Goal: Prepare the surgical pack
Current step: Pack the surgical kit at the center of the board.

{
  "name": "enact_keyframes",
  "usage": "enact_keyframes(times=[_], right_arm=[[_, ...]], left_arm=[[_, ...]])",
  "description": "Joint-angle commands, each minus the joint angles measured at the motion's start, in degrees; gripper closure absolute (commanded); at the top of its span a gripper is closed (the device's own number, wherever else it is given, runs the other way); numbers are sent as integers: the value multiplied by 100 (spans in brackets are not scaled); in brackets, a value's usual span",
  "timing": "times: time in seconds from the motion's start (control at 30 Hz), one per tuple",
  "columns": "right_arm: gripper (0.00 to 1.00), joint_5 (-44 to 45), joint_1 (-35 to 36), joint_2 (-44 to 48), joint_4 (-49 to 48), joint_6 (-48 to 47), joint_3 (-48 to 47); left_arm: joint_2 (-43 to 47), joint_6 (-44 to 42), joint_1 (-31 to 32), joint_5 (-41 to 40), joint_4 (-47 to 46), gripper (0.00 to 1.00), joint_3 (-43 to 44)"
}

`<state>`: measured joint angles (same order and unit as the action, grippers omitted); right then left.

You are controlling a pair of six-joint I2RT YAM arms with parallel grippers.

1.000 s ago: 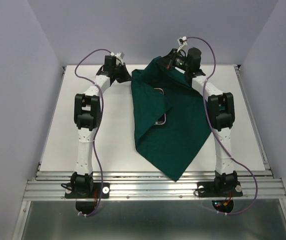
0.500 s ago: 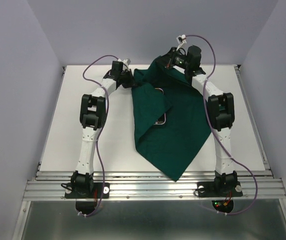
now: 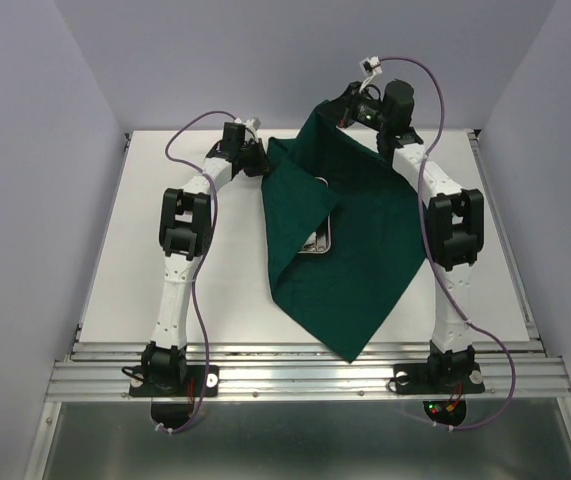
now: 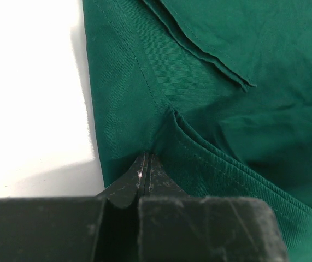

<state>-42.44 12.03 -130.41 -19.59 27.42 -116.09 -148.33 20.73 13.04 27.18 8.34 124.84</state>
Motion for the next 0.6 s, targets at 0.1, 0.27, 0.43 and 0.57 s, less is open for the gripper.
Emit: enact_keyframes(times=[0.1,0.27,0.43,0.57], right_arm=[[99,1184,-52,693,-476,-746,-53],[99,1536,-105,87,-115,-931,-572],[94,1895,-157,-660,78,-826,-862],[42,2413,-219,-1205,674,-686,-1491]], left_arm=[[305,-60,-3,-11,72,100,-284],[454,-25,-3,112,1,100,-311],[682,-43,6,156,-25,100,-337],[911,-60,15,121,-25,100,-381]])
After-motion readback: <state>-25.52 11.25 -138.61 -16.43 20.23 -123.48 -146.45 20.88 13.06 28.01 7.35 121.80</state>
